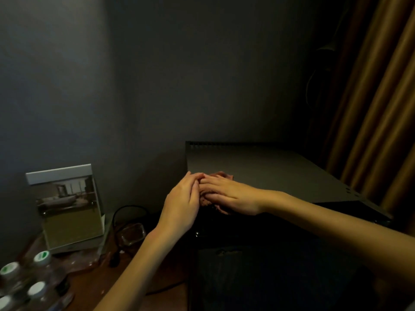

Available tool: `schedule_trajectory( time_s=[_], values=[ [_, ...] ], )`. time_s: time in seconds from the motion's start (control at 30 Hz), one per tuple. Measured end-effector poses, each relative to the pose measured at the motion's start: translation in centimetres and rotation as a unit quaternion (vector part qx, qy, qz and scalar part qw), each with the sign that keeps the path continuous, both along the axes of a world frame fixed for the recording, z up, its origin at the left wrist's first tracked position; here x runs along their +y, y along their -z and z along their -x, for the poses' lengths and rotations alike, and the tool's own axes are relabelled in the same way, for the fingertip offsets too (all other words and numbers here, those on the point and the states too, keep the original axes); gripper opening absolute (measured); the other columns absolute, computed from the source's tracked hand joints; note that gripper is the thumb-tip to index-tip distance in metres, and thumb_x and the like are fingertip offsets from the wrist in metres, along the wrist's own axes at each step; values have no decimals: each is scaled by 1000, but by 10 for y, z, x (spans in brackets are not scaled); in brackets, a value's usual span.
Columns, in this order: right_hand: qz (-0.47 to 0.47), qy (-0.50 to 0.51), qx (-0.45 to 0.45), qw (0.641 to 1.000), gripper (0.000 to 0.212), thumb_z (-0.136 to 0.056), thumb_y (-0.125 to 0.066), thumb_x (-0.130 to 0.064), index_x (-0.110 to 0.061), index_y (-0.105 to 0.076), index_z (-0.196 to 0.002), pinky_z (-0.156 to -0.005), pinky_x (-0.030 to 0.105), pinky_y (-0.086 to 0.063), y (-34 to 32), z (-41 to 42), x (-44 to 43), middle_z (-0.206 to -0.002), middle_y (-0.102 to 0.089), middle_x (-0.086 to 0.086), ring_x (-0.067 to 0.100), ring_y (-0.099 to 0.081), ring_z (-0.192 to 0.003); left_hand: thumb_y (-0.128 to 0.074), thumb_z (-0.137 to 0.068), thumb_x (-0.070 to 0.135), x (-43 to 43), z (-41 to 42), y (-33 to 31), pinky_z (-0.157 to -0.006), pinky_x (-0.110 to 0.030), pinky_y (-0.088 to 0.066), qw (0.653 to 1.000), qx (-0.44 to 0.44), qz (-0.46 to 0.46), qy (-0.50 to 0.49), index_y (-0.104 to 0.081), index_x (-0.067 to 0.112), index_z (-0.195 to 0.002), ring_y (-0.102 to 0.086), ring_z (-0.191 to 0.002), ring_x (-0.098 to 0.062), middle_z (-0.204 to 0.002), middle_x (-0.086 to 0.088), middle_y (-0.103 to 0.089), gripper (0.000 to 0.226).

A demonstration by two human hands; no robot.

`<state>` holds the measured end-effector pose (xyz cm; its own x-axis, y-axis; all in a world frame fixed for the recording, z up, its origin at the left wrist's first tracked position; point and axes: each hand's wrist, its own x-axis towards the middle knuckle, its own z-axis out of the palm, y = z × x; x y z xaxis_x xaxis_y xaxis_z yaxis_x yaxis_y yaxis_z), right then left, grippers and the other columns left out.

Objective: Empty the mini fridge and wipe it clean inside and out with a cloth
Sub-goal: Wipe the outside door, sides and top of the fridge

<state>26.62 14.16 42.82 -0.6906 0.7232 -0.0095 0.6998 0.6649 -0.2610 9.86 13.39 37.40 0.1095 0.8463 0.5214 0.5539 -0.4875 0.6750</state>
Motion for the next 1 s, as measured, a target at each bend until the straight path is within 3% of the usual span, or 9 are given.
schedule_trajectory(
  time_s=[0.13,0.27,0.4,0.47,0.57,0.63,0.77,0.87,1.0],
  values=[
    [-16,-19,8,1000,40,-105,-35,-16,-8,-40,-144,-105,1,3,6,5,58,-155,-31,6,15,-13,-147,-33,-104,14,46,8,-1,-97,-8,-29,998,-27,41,35,-50,14,-136,-45,-125,-6,-135,1,-53,36],
    [-11,-16,10,1000,40,-105,-34,-15,-9,-39,-144,-115,17,-1,5,6,111,-156,-28,7,12,-11,-146,-30,-105,14,100,10,-5,-116,-26,-22,997,13,68,34,-38,10,-145,-30,-142,-16,-152,-6,-37,41],
    [-12,13,0,1000,42,-106,-31,-22,-16,-36,-147,-121,35,-1,3,6,156,-159,-23,2,13,-8,-148,-29,-106,17,147,10,-9,-117,-28,-20,994,18,96,54,-32,11,-148,-24,-145,-18,-155,-7,-32,43],
    [-11,19,2,1000,42,-106,-31,-21,-15,-35,-147,-119,25,2,3,6,178,-159,-23,2,13,-8,-148,-29,-106,17,172,10,-10,-116,-26,-21,992,26,108,62,-31,12,-148,-27,-144,-18,-154,-8,-32,43],
    [-7,26,9,1000,41,-106,-31,-18,-12,-35,-146,-106,8,0,2,8,209,-157,-25,5,16,-13,-147,-28,-105,13,207,9,-15,-104,-11,-20,990,43,124,57,-30,8,-148,-32,-140,-17,-153,-9,-34,43],
    [-10,36,13,999,41,-106,-31,-18,-11,-37,-146,-105,9,-6,1,8,230,-156,-28,7,18,-20,-145,-28,-104,9,230,7,-18,-101,-11,-22,987,52,142,55,-31,4,-147,-34,-139,-21,-150,-12,-37,43],
    [-22,62,-14,998,43,-106,-28,-20,-12,-32,-148,-113,21,-5,3,10,268,-159,-20,6,18,-16,-147,-33,-102,8,269,6,-22,-116,-29,-21,982,69,170,52,-27,0,-147,-27,-142,-30,-152,-19,-31,46],
    [-10,73,-26,997,46,-106,-28,-19,-11,-25,-151,-118,28,-4,2,13,289,-161,-14,7,19,-13,-148,-35,-100,4,289,1,-27,-106,-21,-21,980,94,173,27,-19,-1,-148,-26,-142,-27,-154,-19,-25,51],
    [-8,99,-9,995,44,-106,-29,-18,-12,-31,-149,-118,32,-14,-1,15,301,-156,-28,9,24,-27,-143,-33,-101,5,307,-9,-33,-104,-24,-27,977,92,190,-6,-21,-3,-147,-34,-138,-29,-152,-21,-30,48]
  ],
)
